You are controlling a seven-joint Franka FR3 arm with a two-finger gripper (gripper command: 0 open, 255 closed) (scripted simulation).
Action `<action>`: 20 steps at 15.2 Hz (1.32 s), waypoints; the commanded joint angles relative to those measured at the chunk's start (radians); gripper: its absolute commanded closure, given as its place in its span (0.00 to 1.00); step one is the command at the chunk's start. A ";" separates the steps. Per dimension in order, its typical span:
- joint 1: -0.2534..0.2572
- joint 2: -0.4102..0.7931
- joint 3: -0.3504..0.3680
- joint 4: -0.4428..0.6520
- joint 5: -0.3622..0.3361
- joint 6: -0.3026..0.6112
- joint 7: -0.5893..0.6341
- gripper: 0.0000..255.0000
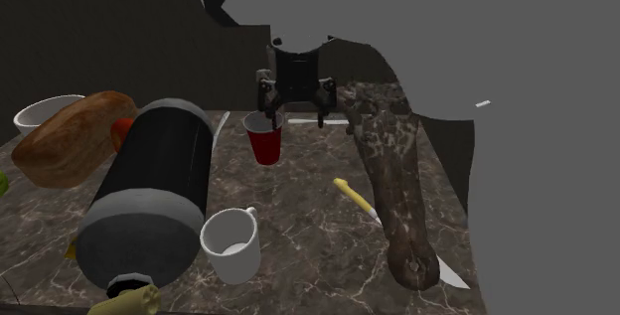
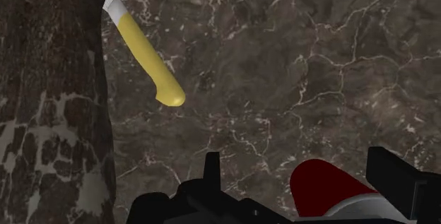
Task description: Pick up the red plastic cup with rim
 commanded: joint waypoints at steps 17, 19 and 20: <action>0.042 0.350 0.027 0.286 -0.037 0.068 0.074 0.00; 0.042 0.348 0.027 0.285 -0.036 0.067 0.074 1.00; 0.042 0.348 0.027 0.284 -0.036 0.068 0.074 1.00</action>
